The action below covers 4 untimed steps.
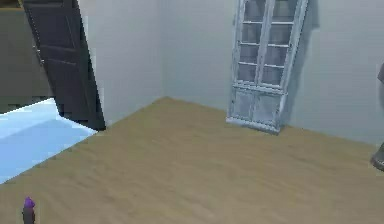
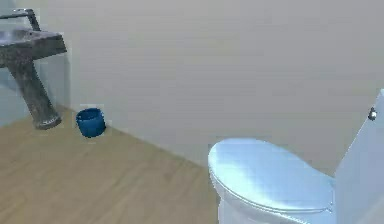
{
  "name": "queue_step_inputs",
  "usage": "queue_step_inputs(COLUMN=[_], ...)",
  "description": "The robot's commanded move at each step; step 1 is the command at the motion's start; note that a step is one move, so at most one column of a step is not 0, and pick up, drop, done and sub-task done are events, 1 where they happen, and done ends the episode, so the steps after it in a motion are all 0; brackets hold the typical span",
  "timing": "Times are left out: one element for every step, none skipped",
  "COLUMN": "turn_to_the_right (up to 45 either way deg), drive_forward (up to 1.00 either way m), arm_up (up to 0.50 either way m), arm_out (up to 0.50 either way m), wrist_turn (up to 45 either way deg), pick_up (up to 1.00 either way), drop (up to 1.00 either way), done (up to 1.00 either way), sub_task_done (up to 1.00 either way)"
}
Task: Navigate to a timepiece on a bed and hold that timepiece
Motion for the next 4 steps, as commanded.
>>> queue_step_inputs(turn_to_the_right=[21.0, 0.0, -33.0, -3.0], drive_forward=[0.0, 0.35, 0.0, 0.0], arm_up=[0.0, 0.0, 0.0, 0.0], arm_out=[0.0, 0.0, 0.0, 0.0], wrist_turn=[0.0, 0.0, 0.0, 0.0], pick_up=[0.0, 0.0, 0.0, 0.0], drop=[0.0, 0.0, 0.0, 0.0], done=[0.0, 0.0, 0.0, 0.0], sub_task_done=[0.0, 0.0, 0.0, 0.0])
